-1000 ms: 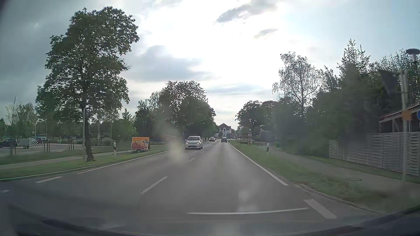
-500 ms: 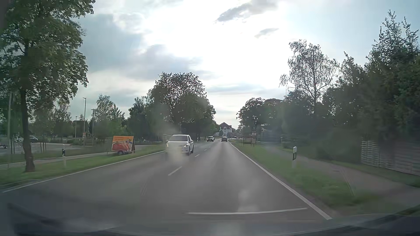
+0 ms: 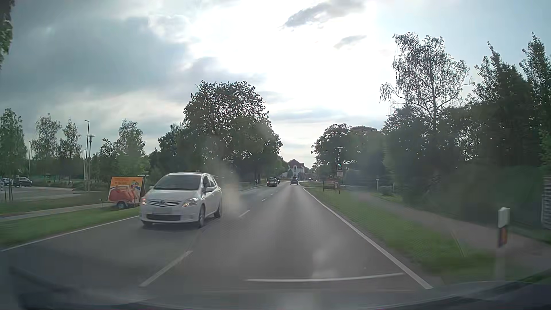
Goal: Follow the waypoints while adhering to traffic rules and regulations
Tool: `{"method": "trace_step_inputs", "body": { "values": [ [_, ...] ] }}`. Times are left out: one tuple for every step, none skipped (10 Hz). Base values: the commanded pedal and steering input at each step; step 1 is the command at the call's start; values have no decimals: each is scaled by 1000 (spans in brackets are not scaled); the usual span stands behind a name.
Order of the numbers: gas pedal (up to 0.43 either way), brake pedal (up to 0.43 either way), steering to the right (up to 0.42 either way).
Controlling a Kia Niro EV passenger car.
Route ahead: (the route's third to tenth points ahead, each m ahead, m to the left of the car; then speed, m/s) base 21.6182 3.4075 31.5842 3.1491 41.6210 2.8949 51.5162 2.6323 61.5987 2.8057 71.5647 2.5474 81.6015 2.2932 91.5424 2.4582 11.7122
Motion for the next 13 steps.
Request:
{"method": "trace_step_inputs", "body": {
  "values": [
    [157,0,1],
    [169,0,1],
    [169,0,1],
    [169,0,1],
    [169,0,1],
    [169,0,1],
    [169,0,1],
    [169,0,1],
    [169,0,1],
    [169,0,1],
    [169,0,1],
    [169,0,1],
    [169,0,1]
  ]
}}
